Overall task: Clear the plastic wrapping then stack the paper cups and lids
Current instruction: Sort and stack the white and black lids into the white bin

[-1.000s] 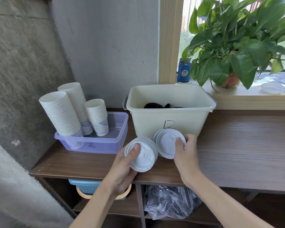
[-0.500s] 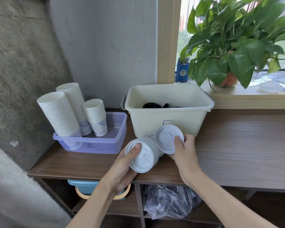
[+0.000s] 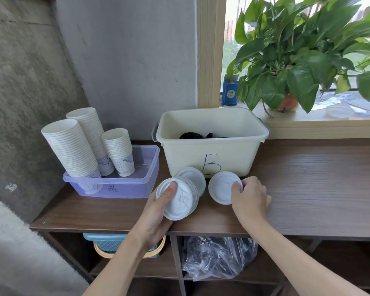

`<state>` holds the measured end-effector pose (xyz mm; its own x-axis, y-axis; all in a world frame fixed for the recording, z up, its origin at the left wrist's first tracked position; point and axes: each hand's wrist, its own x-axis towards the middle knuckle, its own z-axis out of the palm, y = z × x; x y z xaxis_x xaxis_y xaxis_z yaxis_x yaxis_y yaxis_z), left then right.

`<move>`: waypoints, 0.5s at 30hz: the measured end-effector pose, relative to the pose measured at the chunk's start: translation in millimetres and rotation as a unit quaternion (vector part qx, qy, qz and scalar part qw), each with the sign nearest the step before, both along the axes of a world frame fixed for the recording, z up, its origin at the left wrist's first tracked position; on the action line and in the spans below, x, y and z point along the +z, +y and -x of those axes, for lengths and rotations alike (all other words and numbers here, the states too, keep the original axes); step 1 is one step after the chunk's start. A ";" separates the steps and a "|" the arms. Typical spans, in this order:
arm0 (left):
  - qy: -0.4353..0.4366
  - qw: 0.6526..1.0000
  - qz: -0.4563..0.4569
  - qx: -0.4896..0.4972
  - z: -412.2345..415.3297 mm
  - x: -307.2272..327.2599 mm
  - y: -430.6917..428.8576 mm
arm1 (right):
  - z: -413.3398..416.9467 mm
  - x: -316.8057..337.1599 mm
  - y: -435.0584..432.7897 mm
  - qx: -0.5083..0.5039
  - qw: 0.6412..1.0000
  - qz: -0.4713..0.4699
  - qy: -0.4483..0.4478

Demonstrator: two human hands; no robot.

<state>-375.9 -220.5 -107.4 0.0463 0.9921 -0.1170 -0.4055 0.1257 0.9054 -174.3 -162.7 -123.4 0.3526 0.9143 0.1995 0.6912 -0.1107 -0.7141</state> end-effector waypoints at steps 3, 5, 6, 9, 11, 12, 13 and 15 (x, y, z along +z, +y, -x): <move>0.004 1.000 -0.001 0.002 0.3 -0.3 0.0 | -1.4 -2.4 -0.6 -0.011 0.999 0.020 -0.042; 0.010 1.000 -0.004 0.000 -0.2 -0.8 -0.1 | 2.1 -0.5 -6.3 0.010 0.998 -0.059 -0.025; 0.014 1.000 -0.006 -0.001 -0.2 -2.0 0.1 | 5.6 2.3 -11.7 0.052 0.993 -0.108 0.018; 0.034 0.999 -0.017 0.001 -0.4 -4.2 0.3 | 23.0 15.0 -36.4 0.240 0.951 -0.129 0.143; 0.045 0.999 -0.026 0.002 0.3 -6.1 -0.3 | 33.8 17.6 -44.6 0.323 0.930 -0.119 0.128; 0.049 0.998 -0.030 0.003 0.4 -7.1 -0.8 | 38.4 17.1 -46.0 0.342 0.925 -0.113 0.124; 0.056 0.998 -0.035 0.008 0.3 -7.6 -0.9 | 42.4 17.5 -47.3 0.348 0.923 -0.101 0.131; 0.070 0.996 -0.053 0.020 -0.8 -9.1 -0.7 | 48.0 14.2 -46.5 0.336 0.925 -0.084 0.158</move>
<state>-375.2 -221.2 -116.5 -0.0020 0.9999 -0.0147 -0.2778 0.0136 0.9605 -222.3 -209.3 -109.2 -0.2190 0.9138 0.3420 0.3181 0.3982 -0.8604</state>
